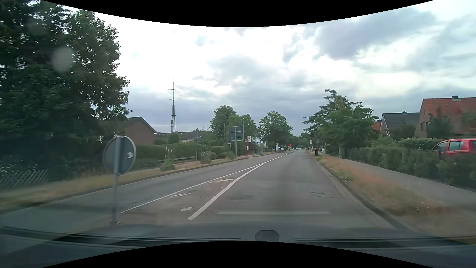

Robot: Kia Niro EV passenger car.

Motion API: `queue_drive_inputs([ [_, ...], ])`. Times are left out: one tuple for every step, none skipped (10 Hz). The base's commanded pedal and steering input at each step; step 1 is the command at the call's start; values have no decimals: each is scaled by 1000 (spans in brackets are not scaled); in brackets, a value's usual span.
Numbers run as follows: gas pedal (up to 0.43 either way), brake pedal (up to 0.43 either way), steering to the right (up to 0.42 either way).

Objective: Follow the waypoints while adhering to traffic rules and regulations

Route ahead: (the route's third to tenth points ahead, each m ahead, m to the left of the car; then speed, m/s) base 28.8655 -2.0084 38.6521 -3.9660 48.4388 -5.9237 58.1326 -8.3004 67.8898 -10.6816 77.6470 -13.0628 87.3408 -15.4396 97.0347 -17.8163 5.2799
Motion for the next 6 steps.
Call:
queue_drive_inputs([
  [130, 0, 185],
  [130, 0, 166],
  [138, 0, 143],
  [138, 0, 119],
  [138, 0, 97],
  [138, 0, 75],
])
